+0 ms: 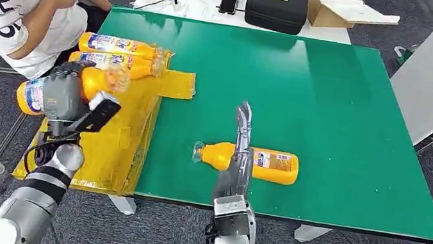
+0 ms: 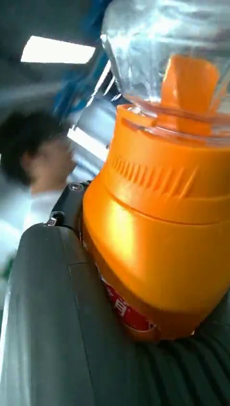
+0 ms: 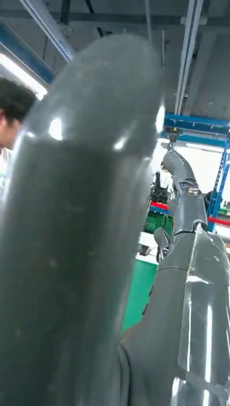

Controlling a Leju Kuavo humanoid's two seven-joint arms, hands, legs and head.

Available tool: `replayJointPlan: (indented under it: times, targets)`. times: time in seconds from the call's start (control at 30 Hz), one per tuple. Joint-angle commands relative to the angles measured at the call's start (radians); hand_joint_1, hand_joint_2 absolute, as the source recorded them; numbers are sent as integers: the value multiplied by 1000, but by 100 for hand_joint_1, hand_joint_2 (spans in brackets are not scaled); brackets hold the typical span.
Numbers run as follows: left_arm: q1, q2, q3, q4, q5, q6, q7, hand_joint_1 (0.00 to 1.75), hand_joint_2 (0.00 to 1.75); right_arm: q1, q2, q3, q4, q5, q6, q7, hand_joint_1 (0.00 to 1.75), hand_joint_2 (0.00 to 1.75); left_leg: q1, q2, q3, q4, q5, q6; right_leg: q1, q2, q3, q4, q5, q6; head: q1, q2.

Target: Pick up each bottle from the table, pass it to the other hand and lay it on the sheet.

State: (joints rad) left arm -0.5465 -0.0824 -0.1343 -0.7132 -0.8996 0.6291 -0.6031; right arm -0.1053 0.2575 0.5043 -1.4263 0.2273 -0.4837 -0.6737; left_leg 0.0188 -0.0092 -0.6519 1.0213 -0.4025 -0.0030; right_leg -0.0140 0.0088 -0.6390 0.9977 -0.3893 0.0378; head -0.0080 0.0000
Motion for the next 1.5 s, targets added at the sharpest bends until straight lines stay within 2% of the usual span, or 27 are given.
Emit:
replayJointPlan:
  times: [0.03, 0.07, 0.17, 0.2, 0.33, 0.37, 0.53, 0.57, 0.8, 0.87, 1.1, 1.13, 1.17, 1.2, 1.23, 1.27, 1.5]
  targets:
    - [-121, 93, -197, 313, -176, -67, 90, 175, 175, -38, -49, 25, 51, -20, 22, 4, 0, 0, 0, 2, 4, 0, -2, 1, 1, 0, 4, -1, 0, -3, 0, 0]
    - [-122, 111, -233, 337, -231, -83, 107, 175, 175, -39, -50, 26, 68, -23, 35, -4, 0, 0, 0, 2, 7, -1, -3, 1, 1, -1, 7, -1, -1, -3, 0, 0]
    - [-116, 118, -229, 369, -227, -164, 82, 175, 175, -40, -45, 25, 85, -34, 57, -7, 0, 0, 1, 3, 9, -2, -2, 1, 1, 1, 7, -2, -1, -4, 0, 0]
    - [-108, 122, -228, 376, -227, -178, 73, 175, 175, -41, -40, 21, 95, -35, 61, -7, 0, 0, 0, 3, 4, -1, -1, 0, 1, 1, 3, -1, 0, -2, 0, 0]
    - [-106, 124, -227, 375, -226, -177, 72, 175, 175, -41, -39, 21, 96, -35, 61, -7, 0, 0, 1, 3, 7, -1, -3, 1, 1, 1, 6, -1, -1, -3, 0, 0]
    - [-106, 124, -227, 375, -226, -177, 72, 175, 175, -41, -39, 21, 96, -35, 61, -7, 0, 0, 1, 3, 3, 0, -1, 1, 1, 1, 2, -1, 0, -3, 0, 0]
    - [-98, 127, -232, 378, -230, -218, 64, 175, 175, -43, -38, 24, 103, -39, 79, -1, 0, 0, 1, 3, 7, 0, -3, 1, 2, 0, 6, -1, -1, -3, 0, 0]
    - [-88, 133, -239, 376, -239, -217, 66, 175, 175, -46, -35, 25, 113, -43, 89, 1, 0, 0, 1, 2, 4, 0, -2, 1, 2, 0, 3, -1, 0, -3, 0, 0]
    - [-57, 131, -183, 387, -159, -367, 1, 175, 175, -59, -18, 26, 166, -47, 119, 9, 0, 0, 1, 4, 7, -1, -3, 1, 2, 1, 6, -2, -1, -3, 0, 0]
    - [-47, 127, -170, 385, -139, -393, -12, 175, 175, -64, -15, 28, 180, -47, 126, 13, 0, 0, 1, 3, 2, -1, -1, 0, 1, 1, 2, -1, 0, -2, 0, 0]
    - [-44, 123, -157, 382, -118, -421, -20, 175, 175, -66, -14, 27, 187, -46, 131, 18, 0, 0, 0, 3, 5, -1, -2, 1, 1, 2, 4, -1, 0, -3, 0, 0]
    - [-41, 124, -155, 381, -111, -446, -22, 140, 175, -67, -14, 26, 191, -43, 134, 23, 0, 0, 0, 2, 3, -1, -1, 0, 1, 2, 2, -1, 0, -2, 0, 0]
    - [-40, 127, -162, 380, -112, -473, -28, 58, 175, -70, -12, 23, 201, -44, 138, 27, 0, 0, 0, 3, 5, -1, -2, 1, 1, 2, 4, -1, 0, -3, 0, 0]
    - [-37, 128, -160, 380, -101, -508, -33, 3, 175, -73, -10, 19, 211, -44, 142, 31, 0, 0, 0, 3, 3, -1, -1, 0, 1, 2, 2, -1, 1, -2, 0, 0]
    - [-33, 130, -160, 376, -97, -519, -38, 0, 175, -76, -9, 17, 220, -46, 146, 34, 0, 0, 0, 3, 5, -1, -1, 1, 1, 2, 4, -1, 0, -3, 0, 0]
    - [-28, 131, -161, 375, -91, -535, -41, 0, 0, -78, -6, 12, 230, -48, 151, 37, 0, 0, 0, 4, 8, -2, -2, 1, 1, 2, 7, -2, 0, -3, 0, 0]
    - [-10, 124, -141, 350, -30, -585, -58, 0, 0, -84, 7, -17, 270, -62, 169, 55, 0, 0, 0, 3, 10, -2, -2, 1, 1, 2, 10, -3, 0, -3, 0, 0]
